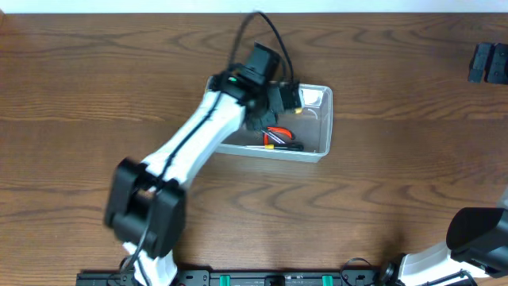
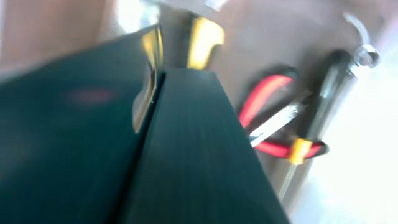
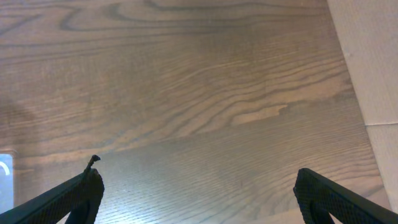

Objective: Pack container
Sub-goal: 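Carry the teal box into the container with the left gripper and release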

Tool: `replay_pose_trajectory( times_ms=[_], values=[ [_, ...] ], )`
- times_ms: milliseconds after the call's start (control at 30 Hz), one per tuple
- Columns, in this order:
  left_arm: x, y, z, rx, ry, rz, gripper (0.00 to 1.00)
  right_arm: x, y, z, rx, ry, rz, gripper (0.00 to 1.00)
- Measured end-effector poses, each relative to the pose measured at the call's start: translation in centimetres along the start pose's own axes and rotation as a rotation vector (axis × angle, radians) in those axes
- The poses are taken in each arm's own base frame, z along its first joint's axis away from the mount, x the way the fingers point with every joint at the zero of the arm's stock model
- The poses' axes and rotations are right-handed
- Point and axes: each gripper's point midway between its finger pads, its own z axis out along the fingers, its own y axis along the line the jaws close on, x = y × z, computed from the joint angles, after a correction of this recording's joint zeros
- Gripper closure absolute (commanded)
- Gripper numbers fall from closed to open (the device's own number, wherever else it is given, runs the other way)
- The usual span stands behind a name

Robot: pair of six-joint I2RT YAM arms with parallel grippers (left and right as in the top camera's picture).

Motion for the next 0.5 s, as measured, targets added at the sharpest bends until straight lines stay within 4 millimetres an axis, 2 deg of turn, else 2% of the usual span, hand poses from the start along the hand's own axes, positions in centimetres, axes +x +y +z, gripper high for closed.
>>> replay_pose_trajectory(
  times_ms=[100, 167, 233, 267, 367, 433, 500],
  values=[
    [1.4, -2.9, 2.3, 0.108, 0.085, 0.011, 0.94, 0.1, 0.0, 0.0, 0.000, 0.003, 0.000, 0.01],
    [2.0, -4.5, 2.7, 0.166, 0.126, 0.019, 0.93, 0.1, 0.0, 0.0, 0.000, 0.003, 0.000, 0.01],
    [2.1, -5.5, 2.7, 0.195, 0.138, 0.028, 0.83, 0.1, 0.0, 0.0, -0.001, 0.004, 0.000, 0.01],
    [1.9, -5.7, 2.7, 0.201, 0.135, 0.034, 0.74, 0.1, 0.0, 0.0, -0.001, 0.003, 0.000, 0.01],
    [1.6, -5.7, 2.8, 0.198, 0.125, 0.040, 0.65, 0.1, 0.0, 0.0, -0.001, 0.003, 0.000, 0.01],
    [1.6, -5.6, 2.8, 0.196, 0.122, 0.039, 0.47, 0.1, 0.0, 0.0, 0.000, 0.004, 0.000, 0.01],
    [1.6, -5.3, 2.8, 0.189, 0.119, 0.035, 0.45, 0.1, 0.0, 0.0, -0.001, 0.005, 0.000, 0.01]
  ],
)
